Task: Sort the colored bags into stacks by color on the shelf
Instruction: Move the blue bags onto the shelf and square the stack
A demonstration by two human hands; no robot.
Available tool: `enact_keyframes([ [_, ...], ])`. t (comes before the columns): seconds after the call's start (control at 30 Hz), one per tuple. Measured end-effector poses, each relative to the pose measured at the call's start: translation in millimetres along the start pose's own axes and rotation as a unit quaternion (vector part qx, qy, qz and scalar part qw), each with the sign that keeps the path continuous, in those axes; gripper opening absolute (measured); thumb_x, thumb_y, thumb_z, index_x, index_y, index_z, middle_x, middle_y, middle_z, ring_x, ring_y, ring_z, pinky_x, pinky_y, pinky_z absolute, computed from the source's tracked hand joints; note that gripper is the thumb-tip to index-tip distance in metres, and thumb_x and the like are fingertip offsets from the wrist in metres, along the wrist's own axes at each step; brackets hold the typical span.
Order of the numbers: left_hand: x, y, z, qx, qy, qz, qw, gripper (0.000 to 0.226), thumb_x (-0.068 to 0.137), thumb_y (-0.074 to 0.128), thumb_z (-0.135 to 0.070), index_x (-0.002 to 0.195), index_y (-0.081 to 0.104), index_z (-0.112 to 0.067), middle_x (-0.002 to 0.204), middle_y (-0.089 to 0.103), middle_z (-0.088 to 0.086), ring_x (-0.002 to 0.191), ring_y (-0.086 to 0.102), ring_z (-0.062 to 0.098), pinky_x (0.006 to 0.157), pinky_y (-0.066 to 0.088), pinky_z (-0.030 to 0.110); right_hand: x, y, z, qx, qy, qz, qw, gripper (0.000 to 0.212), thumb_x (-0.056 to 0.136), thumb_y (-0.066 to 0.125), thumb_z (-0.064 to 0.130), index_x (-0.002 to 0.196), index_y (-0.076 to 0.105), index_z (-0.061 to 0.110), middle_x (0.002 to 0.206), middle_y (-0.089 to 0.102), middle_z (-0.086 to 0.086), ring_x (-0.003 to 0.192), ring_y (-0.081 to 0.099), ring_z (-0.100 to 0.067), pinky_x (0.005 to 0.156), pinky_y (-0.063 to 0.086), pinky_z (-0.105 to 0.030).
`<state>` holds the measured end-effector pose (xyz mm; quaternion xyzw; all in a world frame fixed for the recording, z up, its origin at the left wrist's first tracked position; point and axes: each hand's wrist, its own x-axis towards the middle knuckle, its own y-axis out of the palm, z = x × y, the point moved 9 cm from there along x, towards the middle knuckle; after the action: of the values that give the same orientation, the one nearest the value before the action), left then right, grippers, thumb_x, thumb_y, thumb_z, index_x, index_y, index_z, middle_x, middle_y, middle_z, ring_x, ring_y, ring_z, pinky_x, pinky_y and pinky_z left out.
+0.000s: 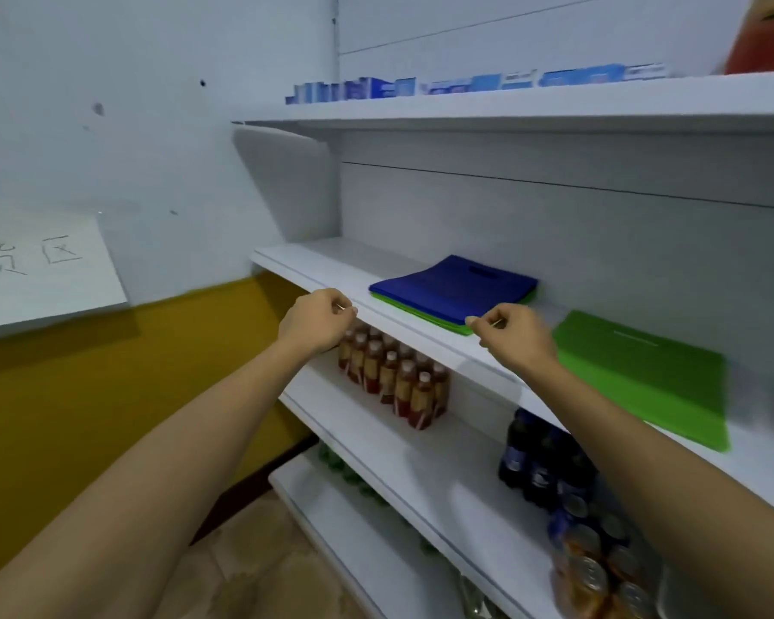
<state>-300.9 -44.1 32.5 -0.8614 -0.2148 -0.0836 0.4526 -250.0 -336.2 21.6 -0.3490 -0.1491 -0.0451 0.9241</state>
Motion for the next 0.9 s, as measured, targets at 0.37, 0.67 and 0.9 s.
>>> enact_keyframes([
  [0.37, 55.7, -1.1, 76.5, -0.025, 0.006, 0.025, 0.999, 0.022, 0.095, 0.054, -0.034, 0.107, 0.066, -0.02, 0.096, 0.06, -0.008, 0.094, 0.056, 0.013, 0.079, 0.051, 0.032, 33.3, 74.9, 34.8, -0.012, 0.023, -0.006, 1.0, 0.027, 0.086, 0.062, 0.047, 0.074, 0.062, 0.022, 0.08, 0.068, 0.004, 0.082, 0.064, -0.017, 0.075, 0.055, -0.038],
  [0.67, 125.6, 50.3, 59.9, -0.031, 0.043, 0.048, 0.997, 0.023, 0.094, 0.054, -0.036, 0.108, 0.065, -0.022, 0.107, 0.066, -0.005, 0.093, 0.059, 0.013, 0.072, 0.048, 0.028, 92.5, 57.3, -12.5, -0.01, 0.079, -0.069, 0.994, 0.03, 0.088, 0.061, 0.041, 0.07, 0.063, 0.017, 0.075, 0.069, -0.001, 0.077, 0.063, -0.02, 0.068, 0.048, -0.031],
  [0.9, 199.4, 104.2, 27.3, 0.001, 0.088, 0.082, 0.993, 0.02, 0.094, 0.055, -0.038, 0.105, 0.063, -0.024, 0.101, 0.065, -0.008, 0.09, 0.059, 0.014, 0.076, 0.051, 0.03, 154.5, 46.3, -69.3, -0.016, 0.133, -0.094, 0.987, 0.026, 0.087, 0.063, 0.04, 0.076, 0.065, 0.017, 0.084, 0.071, -0.007, 0.086, 0.064, -0.028, 0.08, 0.05, -0.035],
])
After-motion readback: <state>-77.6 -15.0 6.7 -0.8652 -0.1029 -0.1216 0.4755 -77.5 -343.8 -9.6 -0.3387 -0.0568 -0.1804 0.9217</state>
